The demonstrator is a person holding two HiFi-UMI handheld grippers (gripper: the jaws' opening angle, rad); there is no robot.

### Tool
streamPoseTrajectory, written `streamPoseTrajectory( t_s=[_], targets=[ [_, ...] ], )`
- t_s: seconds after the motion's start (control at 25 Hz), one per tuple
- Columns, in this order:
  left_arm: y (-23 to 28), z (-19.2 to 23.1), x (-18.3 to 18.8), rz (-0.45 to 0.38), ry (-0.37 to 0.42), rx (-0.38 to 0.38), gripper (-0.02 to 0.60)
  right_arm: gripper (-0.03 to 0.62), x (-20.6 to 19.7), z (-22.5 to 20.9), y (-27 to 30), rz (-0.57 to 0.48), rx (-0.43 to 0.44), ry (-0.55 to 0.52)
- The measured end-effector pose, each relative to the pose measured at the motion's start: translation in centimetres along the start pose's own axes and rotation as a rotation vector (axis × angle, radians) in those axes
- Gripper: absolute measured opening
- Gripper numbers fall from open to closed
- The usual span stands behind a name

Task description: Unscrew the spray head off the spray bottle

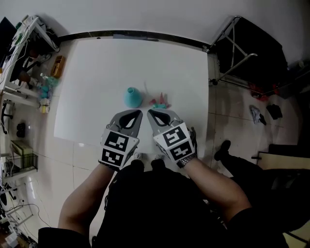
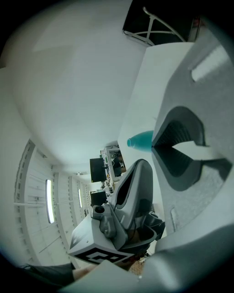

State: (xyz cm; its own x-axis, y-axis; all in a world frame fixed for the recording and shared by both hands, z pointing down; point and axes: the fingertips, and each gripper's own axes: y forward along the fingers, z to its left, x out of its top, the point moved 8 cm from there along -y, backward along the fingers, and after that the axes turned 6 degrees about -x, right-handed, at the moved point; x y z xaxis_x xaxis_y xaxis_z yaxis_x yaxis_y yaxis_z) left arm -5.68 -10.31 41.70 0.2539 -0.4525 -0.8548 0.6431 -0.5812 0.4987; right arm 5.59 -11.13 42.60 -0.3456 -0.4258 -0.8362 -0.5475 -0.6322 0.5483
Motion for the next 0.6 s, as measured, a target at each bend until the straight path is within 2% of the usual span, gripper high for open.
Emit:
streamPoseTrajectory(
  t_s=[0.6],
  targets=[
    [0.00, 0.30, 0.18, 0.006, -0.002, 0.003, 0.015, -0.008, 0.53, -0.11, 0.16, 0.001, -0.005, 0.000]
  ],
)
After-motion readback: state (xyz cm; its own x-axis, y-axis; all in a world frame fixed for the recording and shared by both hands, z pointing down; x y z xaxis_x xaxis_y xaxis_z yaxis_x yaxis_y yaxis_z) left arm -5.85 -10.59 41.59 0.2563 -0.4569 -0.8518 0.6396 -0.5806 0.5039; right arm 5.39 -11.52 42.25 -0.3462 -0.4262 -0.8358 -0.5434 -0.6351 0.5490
